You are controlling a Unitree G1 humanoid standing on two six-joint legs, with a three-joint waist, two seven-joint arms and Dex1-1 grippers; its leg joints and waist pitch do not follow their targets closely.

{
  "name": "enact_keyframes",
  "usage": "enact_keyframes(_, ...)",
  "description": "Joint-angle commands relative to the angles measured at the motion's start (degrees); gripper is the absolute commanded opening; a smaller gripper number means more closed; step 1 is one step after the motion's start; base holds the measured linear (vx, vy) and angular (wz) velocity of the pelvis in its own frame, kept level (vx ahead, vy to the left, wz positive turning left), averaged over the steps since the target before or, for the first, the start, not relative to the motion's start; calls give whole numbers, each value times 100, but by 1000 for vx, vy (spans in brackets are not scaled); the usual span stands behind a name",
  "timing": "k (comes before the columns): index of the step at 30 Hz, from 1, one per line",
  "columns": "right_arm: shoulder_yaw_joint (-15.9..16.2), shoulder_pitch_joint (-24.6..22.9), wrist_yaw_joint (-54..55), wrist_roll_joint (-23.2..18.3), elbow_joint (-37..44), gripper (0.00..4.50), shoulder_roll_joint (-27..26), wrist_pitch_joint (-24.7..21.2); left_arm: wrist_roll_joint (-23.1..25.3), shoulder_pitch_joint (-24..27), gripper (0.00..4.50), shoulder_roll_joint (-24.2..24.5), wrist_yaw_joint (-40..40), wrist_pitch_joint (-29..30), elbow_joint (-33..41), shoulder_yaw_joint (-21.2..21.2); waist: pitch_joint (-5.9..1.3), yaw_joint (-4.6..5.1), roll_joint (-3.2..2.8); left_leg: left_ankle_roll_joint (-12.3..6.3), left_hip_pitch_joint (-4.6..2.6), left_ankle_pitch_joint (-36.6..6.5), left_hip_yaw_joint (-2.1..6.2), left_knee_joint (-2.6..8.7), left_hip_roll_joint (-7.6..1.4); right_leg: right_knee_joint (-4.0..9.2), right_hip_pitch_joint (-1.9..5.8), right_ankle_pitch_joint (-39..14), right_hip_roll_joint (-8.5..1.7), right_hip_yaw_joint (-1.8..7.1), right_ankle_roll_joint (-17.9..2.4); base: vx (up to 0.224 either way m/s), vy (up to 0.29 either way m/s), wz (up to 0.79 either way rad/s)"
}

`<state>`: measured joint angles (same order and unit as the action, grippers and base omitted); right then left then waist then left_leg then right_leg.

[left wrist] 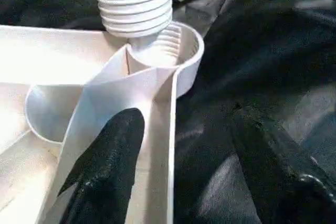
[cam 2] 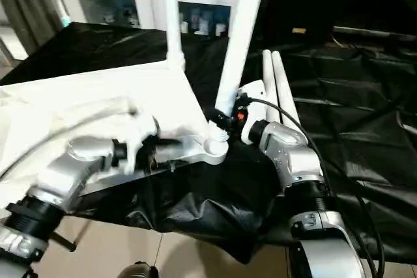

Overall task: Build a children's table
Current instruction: Pick table leg, then insert table leg to table base

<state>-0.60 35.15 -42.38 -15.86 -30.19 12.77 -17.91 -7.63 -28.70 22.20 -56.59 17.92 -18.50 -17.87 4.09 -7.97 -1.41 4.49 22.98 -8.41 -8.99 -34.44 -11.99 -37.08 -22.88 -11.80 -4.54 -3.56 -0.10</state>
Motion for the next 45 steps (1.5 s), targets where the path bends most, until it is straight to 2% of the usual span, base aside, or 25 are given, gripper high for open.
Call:
enact_keyframes(1, 59, -33, -30, 11, 163, 194, 37, 82, 317, -14, 258, 84, 122, -196, -263, -137, -522, 33, -1, 63, -151, -1121, -43, 374, -63, 428, 287, -514, -303, 221, -1162, 0, 0, 0)
enact_keyframes(5, 68, -23, -40, 42, 163, 194, 2, 82, 416, -94, 226, 91, 203, -308, -487, -146, -517, 33, 3, 104, -155, -1214, -39, 385, -72, 441, 278, -660, -314, 221, -1168, 0, 0, 0)
enact_keyframes(10, 125, -60, -108, 61, 230, 194, 1, 36, 243, -163, 183, 19, 67, -197, -566, -9, -505, 36, -2, 127, -158, -1339, -41, 390, -67, 463, 263, -863, -316, 221, -1171, 0, 0, 0)
enact_keyframes(13, 162, -74, -139, 76, 251, 194, 39, 24, 237, -191, 176, 3, 31, -211, -628, 14, -507, 39, -8, 137, -160, -1378, -35, 395, -73, 473, 257, -934, -316, 224, -1138, 0, 0, 0)
enact_keyframes(16, 175, -84, -163, 84, 265, 194, 66, 15, 294, -216, 143, 24, -23, -183, -685, -17, -511, 39, -7, 126, -157, -1348, -36, 393, -71, 469, 255, -878, -312, 223, -1152, 0, 0, 0)
enact_keyframes(20, 205, -84, -203, 137, 260, 194, 79, 17, 358, -253, 122, 55, -21, -161, -743, -61, -512, 40, -8, 108, -153, -1309, -39, 385, -64, 465, 259, -809, -309, 225, -1182, 0, 0, 0)
enact_keyframes(22, 225, -91, -211, 144, 270, 194, 78, 12, 396, -277, 93, 63, -39, -154, -783, -72, -509, 40, -10, 108, -158, -1341, -38, 389, -67, 473, 254, -880, -315, 222, -1179, 0, 0, 0)
enact_keyframes(25, 281, -77, -271, 179, 232, 194, 87, -6, 431, -336, 83, 57, -60, -137, -857, -88, -502, 38, -30, 133, -163, -1443, -29, 399, -71, 483, 250, -1019, -321, 219, -1156, 0, 0, 0)
enact_keyframes(27, 329, -81, -330, 207, 221, 194, 103, -32, 445, -363, 56, 48, -74, -139, -892, -93, -492, 43, -18, 150, -163, -1542, -24, 410, -70, 500, 249, -1180, -321, 220, -1124, 0, 0, 0)
enact_keyframes(30, 376, -94, -384, 220, 231, 194, 113, -81, 475, -402, 45, 47, -92, -130, -929, -117, -488, 44, -18, 162, -159, -1572, -21, 415, -70, 514, 249, -1272, -323, 221, -1088, 0, 0, 0)
enact_keyframes(31, 415, -104, -412, 231, 255, 194, 122, -121, 498, -426, 28, 55, -140, -119, -948, -150, -489, 45, -43, 173, -161, -1601, -15, 414, -70, 512, 241, -1301, -322, 220, -1088, 0, 0, 0)
enact_keyframes(33, 451, -113, -423, 242, 268, 194, 130, -148, 517, -434, 6, 64, -165, -126, -957, -167, -489, 48, -32, 169, -174, -1643, -17, 416, -71, 522, 233, -1318, -320, 220, -1099, 0, 0, 0)
enact_keyframes(40, 488, -123, -368, 324, 150, 193, 119, -104, 518, -441, 0, 68, -234, -148, -981, -180, -507, 49, -33, 158, -165, -1535, -18, 408, -74, 490, 242, -1032, -315, 221, -1177, 0, 0, 0)
enact_keyframes(45, 399, -16, -276, 302, -154, 193, 32, 17, 536, -435, 0, 61, -290, -179, -976, -161, -495, 54, -51, 171, -174, -1656, -19, 411, -70, 510, 232, -1185, -329, 223, -1187, 0, 0, 0)
